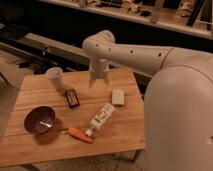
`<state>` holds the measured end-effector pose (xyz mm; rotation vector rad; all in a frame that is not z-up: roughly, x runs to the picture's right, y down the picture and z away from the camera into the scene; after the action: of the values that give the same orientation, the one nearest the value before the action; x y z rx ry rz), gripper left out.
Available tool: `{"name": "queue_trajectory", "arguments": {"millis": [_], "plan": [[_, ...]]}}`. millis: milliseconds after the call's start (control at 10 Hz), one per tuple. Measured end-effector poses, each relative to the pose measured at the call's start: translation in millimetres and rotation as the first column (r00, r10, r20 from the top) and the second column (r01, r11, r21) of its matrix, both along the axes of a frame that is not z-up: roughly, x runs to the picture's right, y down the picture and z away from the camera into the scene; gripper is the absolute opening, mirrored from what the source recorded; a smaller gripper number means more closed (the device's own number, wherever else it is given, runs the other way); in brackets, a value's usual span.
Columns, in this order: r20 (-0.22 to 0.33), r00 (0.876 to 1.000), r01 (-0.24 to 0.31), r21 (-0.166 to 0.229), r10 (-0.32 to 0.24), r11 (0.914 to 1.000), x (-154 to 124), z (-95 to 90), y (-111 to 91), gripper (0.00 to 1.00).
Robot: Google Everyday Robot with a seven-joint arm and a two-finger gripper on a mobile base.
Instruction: Place the white sponge in the ceramic bowl
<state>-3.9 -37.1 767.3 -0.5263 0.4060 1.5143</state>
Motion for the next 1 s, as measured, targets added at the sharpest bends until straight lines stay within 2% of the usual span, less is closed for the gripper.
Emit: {"name": "queue_trajectory", "arguments": {"millis": [100, 200, 400, 500, 800, 1000], "plan": [[0.0, 1.0, -0.012, -0.004, 0.012, 0.9999, 9.8, 7.2, -6.0, 0.65], [-0.002, 1.0, -0.029, -0.014, 0.029, 0.9995, 24.5, 23.2, -10.9, 0.65], [-0.012, 0.999, -0.041, -0.049, 0.04, 0.9979, 37.4, 45.3, -5.4, 0.65], [-0.026, 0.999, -0.045, -0.076, 0.043, 0.9961, 48.0, 60.7, 0.4, 0.65], [-0.066, 0.997, -0.053, -0.134, 0.044, 0.9896, 70.3, 91.2, 12.6, 0.65], [-0.095, 0.995, -0.045, -0.192, 0.027, 0.9804, 80.8, 113.4, 28.2, 0.65]]}}
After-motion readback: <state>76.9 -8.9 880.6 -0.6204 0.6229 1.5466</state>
